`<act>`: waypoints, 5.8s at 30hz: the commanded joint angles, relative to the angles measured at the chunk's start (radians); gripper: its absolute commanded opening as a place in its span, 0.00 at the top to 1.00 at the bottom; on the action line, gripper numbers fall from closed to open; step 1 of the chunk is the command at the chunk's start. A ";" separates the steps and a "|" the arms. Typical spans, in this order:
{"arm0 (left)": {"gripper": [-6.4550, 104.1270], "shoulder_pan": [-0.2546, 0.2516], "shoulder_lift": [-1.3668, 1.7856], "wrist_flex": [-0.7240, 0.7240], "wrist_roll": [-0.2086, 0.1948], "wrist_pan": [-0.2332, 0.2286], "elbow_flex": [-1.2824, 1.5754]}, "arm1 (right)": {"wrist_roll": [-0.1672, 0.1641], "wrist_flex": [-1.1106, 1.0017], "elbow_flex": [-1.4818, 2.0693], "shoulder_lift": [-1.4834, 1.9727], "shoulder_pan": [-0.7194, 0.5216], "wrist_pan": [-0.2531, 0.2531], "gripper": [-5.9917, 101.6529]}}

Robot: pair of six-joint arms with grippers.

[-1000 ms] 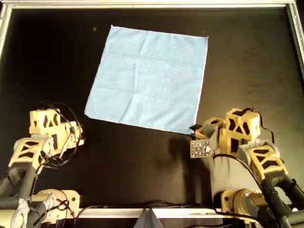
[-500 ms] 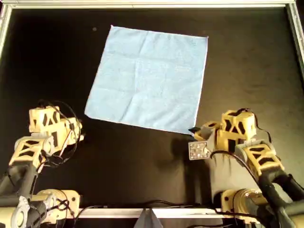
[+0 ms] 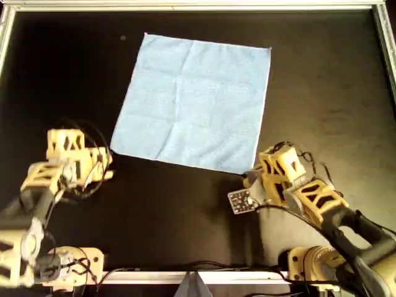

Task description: Fold a cloth

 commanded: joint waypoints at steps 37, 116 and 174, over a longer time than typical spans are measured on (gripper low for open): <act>0.24 -0.032 -0.290 -0.072 0.230 -0.014 -0.321 | 0.060 -0.017 -0.288 -0.291 -0.066 0.005 0.24; 0.95 -0.072 0.160 -0.078 0.230 -0.011 -0.089 | 0.043 -0.038 -0.565 -0.311 -0.173 0.003 0.94; 0.95 -0.074 -0.790 -0.083 0.230 -0.012 -1.424 | 0.041 -0.078 -2.496 -1.612 -0.272 0.002 0.91</act>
